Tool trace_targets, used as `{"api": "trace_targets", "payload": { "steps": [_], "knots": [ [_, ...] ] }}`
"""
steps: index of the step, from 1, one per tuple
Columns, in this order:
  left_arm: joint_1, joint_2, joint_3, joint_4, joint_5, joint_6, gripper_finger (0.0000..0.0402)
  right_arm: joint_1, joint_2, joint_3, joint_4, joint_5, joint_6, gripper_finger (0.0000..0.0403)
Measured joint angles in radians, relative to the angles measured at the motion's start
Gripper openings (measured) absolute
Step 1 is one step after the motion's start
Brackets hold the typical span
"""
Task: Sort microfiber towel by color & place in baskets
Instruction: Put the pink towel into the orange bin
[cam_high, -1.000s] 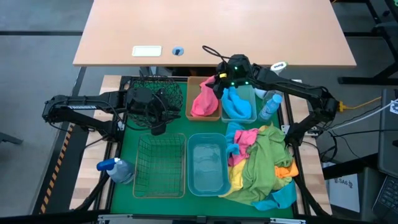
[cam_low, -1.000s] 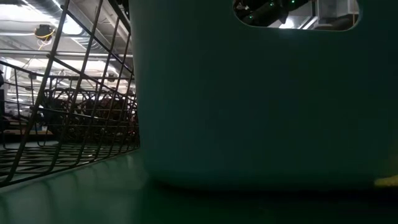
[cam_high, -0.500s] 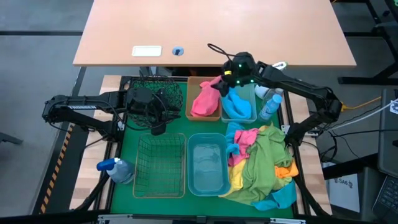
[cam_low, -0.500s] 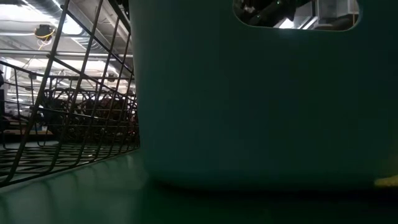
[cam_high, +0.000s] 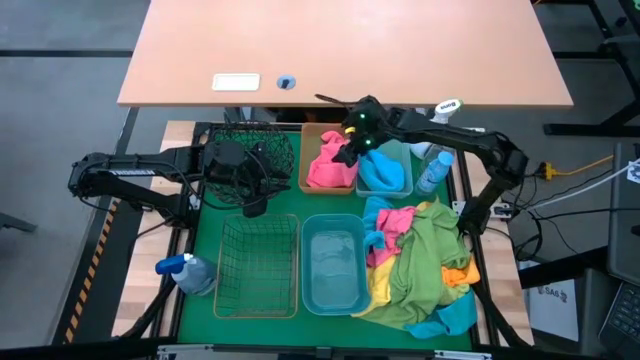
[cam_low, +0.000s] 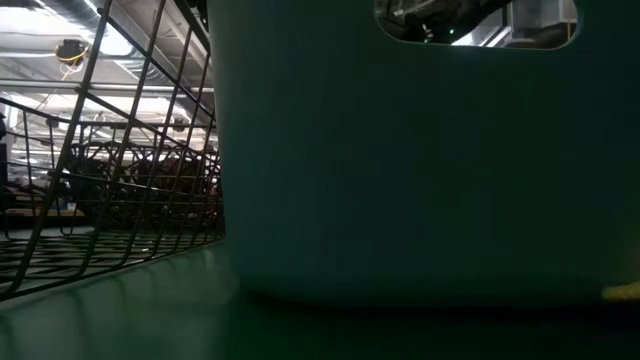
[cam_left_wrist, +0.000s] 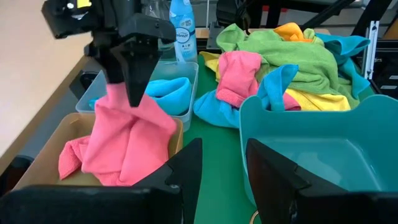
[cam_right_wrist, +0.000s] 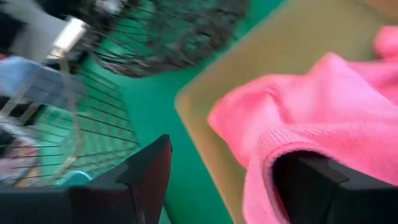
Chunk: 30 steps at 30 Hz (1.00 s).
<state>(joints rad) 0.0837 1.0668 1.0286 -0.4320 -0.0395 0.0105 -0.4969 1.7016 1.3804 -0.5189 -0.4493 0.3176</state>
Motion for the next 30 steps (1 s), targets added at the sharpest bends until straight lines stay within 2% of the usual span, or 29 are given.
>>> {"api": "trace_targets", "payload": {
  "steps": [6, 11, 14, 19, 22, 26, 30],
  "knots": [
    [0.0, 0.0, 0.0, 0.0, 0.0, 0.0, 0.0119, 0.0, 0.029, 0.0, 0.232, -0.17, 0.0, 0.0257],
    [0.0, 0.0, 0.0, 0.0, 0.0, 0.0, 0.0119, 0.0, 0.031, 0.0, 0.336, -0.131, 0.001, 0.0257],
    [0.0, 0.0, 0.0, 0.0, 0.0, 0.0, 0.0119, -0.001, 0.031, 0.0, 0.285, -0.066, 0.05, 0.0257],
    [0.0, 0.0, 0.0, 0.0, 0.0, 0.0, 0.0119, 0.0, 0.031, 0.0, 0.038, -0.024, 0.085, 0.0257],
    [0.0, 0.0, 0.0, 0.0, 0.0, 0.0, 0.0119, 0.007, 0.031, 0.0, -0.095, -0.011, 0.18, 0.0257],
    [0.0, 0.0, 0.0, 0.0, 0.0, 0.0, 0.0119, 0.006, 0.031, 0.0, -0.093, -0.015, 0.283, 0.0257],
    [0.0, 0.0, 0.0, 0.0, 0.0, 0.0, 0.0119, 0.006, 0.031, 0.0, -0.019, -0.054, 0.309, 0.0257]
  ]
}}
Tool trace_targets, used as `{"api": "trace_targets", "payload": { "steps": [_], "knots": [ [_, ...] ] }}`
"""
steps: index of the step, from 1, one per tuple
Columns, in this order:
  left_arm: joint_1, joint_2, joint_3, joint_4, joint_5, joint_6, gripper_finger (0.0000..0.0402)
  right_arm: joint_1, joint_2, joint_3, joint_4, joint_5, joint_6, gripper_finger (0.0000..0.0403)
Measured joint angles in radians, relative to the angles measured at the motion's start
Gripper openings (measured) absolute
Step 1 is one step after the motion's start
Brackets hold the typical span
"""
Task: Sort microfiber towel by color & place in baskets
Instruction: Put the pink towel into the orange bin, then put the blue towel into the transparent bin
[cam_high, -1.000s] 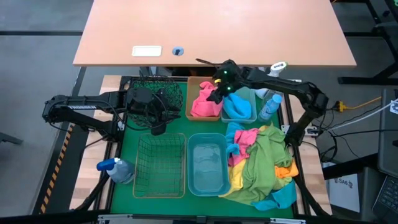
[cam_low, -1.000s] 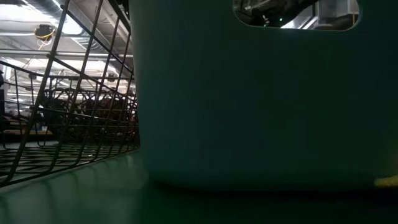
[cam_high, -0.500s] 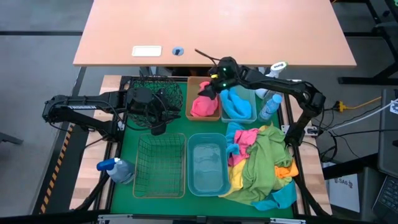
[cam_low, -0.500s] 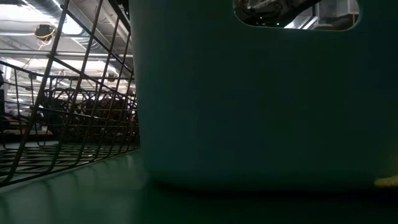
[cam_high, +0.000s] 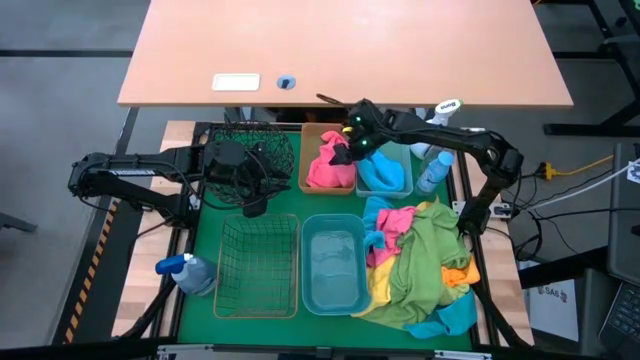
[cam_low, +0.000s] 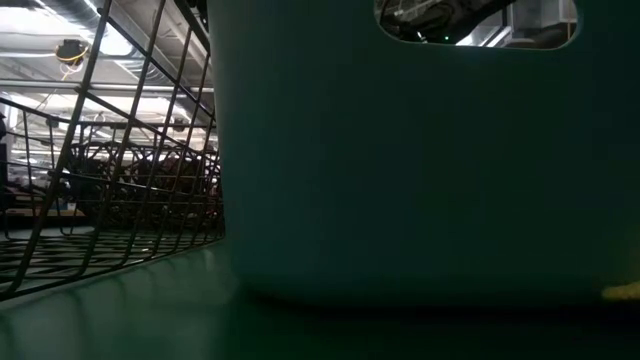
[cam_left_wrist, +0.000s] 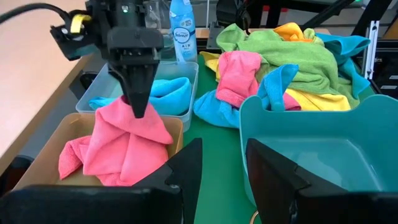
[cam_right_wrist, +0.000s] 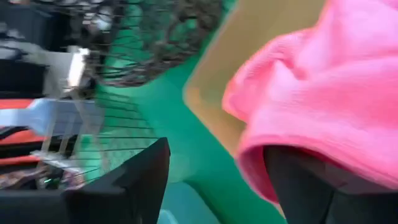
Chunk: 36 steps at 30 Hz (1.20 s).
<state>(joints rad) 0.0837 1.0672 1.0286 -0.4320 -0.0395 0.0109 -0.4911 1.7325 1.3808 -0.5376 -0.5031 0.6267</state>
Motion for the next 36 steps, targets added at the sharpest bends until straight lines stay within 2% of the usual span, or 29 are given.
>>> {"api": "trace_targets", "payload": {
  "steps": [6, 10, 13, 18, 23, 27, 30, 33, 36],
  "knots": [
    [0.0, 0.0, 0.0, 0.0, 0.0, 0.0, 0.0119, -0.014, -0.005, 0.022, -0.001, -0.15, -0.006, 0.0257],
    [0.0, 0.0, 0.0, 0.0, 0.0, 0.0, 0.0119, -0.027, -0.006, 0.081, 0.014, -0.153, -0.065, 0.0257],
    [0.0, 0.0, 0.0, 0.0, 0.0, 0.0, 0.0119, -0.027, -0.007, 0.136, 0.033, -0.108, -0.11, 0.0257],
    [0.0, 0.0, 0.0, 0.0, 0.0, 0.0, 0.0119, -0.035, -0.007, 0.226, 0.004, -0.093, -0.111, 0.0257],
    [0.0, 0.0, 0.0, 0.0, 0.0, 0.0, 0.0119, -0.056, -0.007, 0.311, -0.228, -0.053, -0.11, 0.0257],
    [0.0, 0.0, 0.0, 0.0, 0.0, 0.0, 0.0119, -0.062, -0.007, 0.354, -0.407, 0.098, -0.151, 0.0257],
    [0.0, 0.0, 0.0, 0.0, 0.0, 0.0, 0.0119, -0.062, -0.007, 0.368, -0.478, 0.206, -0.189, 0.0257],
    [0.0, 0.0, 0.0, 0.0, 0.0, 0.0, 0.0119, -0.06, -0.007, 0.389, -0.562, 0.22, -0.274, 0.0257],
    [0.0, 0.0, 0.0, 0.0, 0.0, 0.0, 0.0119, -0.039, -0.007, 0.412, -0.669, 0.171, -0.355, 0.0257]
  ]
}}
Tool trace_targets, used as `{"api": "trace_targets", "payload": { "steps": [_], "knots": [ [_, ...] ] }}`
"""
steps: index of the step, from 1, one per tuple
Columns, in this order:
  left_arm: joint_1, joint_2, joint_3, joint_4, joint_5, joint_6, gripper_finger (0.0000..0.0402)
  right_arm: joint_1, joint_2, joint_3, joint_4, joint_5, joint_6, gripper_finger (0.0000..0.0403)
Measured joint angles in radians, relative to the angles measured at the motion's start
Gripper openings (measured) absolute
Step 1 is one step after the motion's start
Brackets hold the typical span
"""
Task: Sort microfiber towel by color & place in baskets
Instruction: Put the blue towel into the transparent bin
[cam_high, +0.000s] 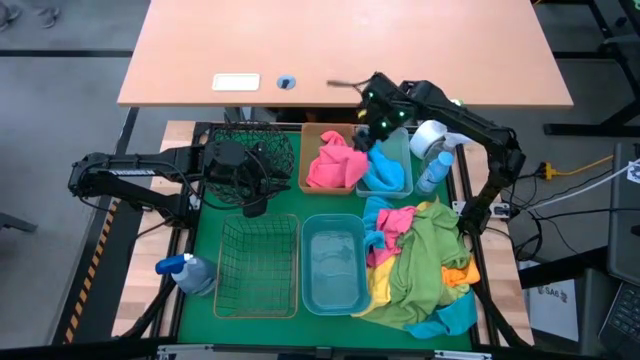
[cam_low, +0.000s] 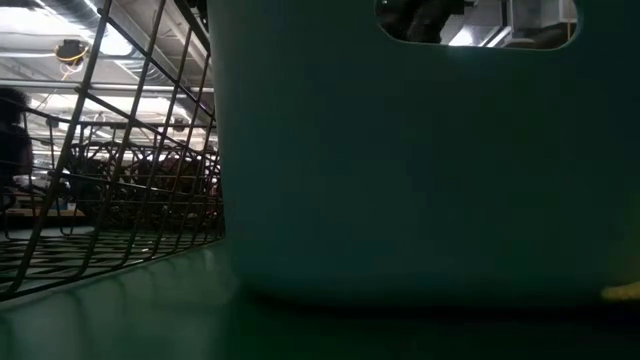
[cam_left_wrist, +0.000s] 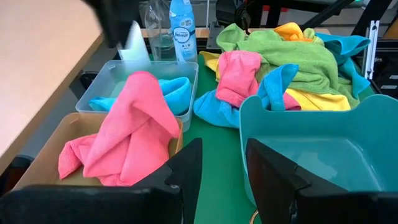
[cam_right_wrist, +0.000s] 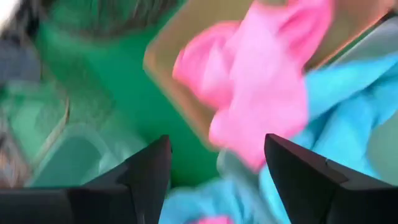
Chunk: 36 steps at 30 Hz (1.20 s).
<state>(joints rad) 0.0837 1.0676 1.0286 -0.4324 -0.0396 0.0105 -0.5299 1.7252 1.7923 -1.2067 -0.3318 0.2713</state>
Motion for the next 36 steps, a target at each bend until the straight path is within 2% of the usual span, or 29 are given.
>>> {"api": "trace_targets", "payload": {
  "steps": [4, 11, 13, 20, 26, 31, 36],
  "knots": [
    [0.0, 0.0, 0.0, 0.0, 0.0, 0.0, 0.0119, 0.068, 0.0, 0.015, -0.13, -0.011, -0.068, 0.0257],
    [0.0, 0.0, 0.0, 0.0, 0.0, 0.0, 0.0119, 0.253, 0.0, 0.015, -0.324, 0.134, -0.115, 0.0257],
    [0.0, 0.0, 0.0, 0.0, 0.0, 0.0, 0.0119, 0.314, 0.0, 0.015, -0.364, 0.146, -0.129, 0.0257],
    [0.0, 0.0, 0.0, 0.0, 0.0, 0.0, 0.0119, 0.544, 0.0, 0.014, -0.357, 0.162, -0.154, 0.0257],
    [0.0, 0.0, 0.0, 0.0, 0.0, 0.0, 0.0119, 0.729, 0.0, 0.014, -0.315, 0.376, -0.142, 0.0257],
    [0.0, 0.0, 0.0, 0.0, 0.0, 0.0, 0.0119, 0.82, 0.0, 0.013, -0.27, 0.455, -0.136, 0.0257],
    [0.0, 0.0, 0.0, 0.0, 0.0, -0.002, 0.0119, 0.846, 0.0, 0.013, -0.261, 0.472, -0.058, 0.0257]
  ]
}}
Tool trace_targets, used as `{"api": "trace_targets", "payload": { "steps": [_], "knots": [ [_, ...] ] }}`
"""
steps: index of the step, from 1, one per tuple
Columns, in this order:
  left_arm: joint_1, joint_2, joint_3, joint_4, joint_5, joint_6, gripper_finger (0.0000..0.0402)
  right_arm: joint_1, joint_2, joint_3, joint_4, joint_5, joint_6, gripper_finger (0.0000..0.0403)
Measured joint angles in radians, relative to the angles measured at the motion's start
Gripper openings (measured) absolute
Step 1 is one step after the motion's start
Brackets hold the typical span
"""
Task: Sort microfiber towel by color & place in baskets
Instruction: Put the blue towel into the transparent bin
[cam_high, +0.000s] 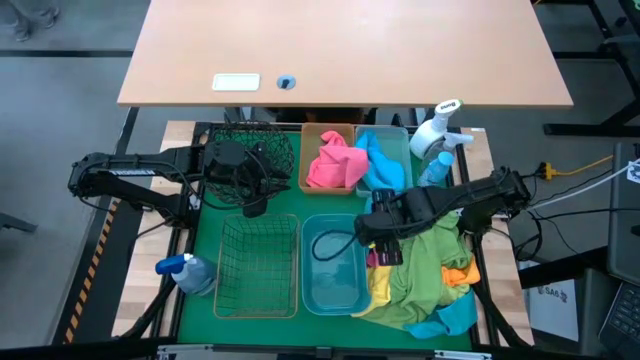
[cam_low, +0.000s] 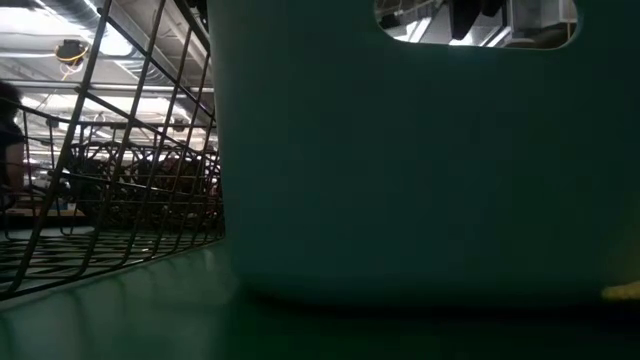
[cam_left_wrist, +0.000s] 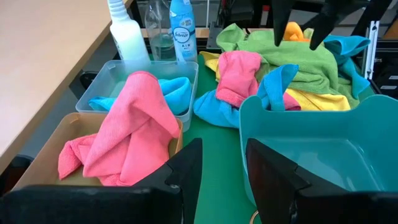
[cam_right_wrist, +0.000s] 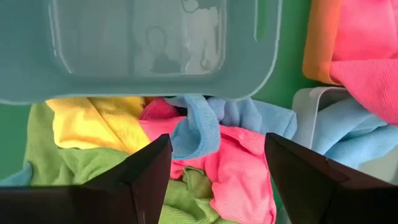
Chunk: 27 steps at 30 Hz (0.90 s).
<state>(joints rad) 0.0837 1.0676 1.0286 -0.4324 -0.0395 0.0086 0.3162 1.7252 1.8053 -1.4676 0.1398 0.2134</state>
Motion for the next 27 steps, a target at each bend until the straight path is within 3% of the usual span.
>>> {"api": "trace_targets", "payload": {
  "steps": [11, 18, 27],
  "knots": [
    [0.0, 0.0, 0.0, 0.0, 0.0, -0.002, 0.0119, -0.001, 0.014, -0.014, 0.011, 0.003, 0.026, 0.0257],
    [0.0, 0.0, 0.0, 0.0, 0.0, 0.0, 0.0119, -0.001, 0.019, -0.193, 0.096, -0.035, 0.014, 0.0257],
    [0.0, 0.0, 0.0, 0.0, 0.0, 0.0, 0.0119, -0.002, 0.019, -0.391, 0.275, 0.017, -0.054, 0.0249]
  ]
}}
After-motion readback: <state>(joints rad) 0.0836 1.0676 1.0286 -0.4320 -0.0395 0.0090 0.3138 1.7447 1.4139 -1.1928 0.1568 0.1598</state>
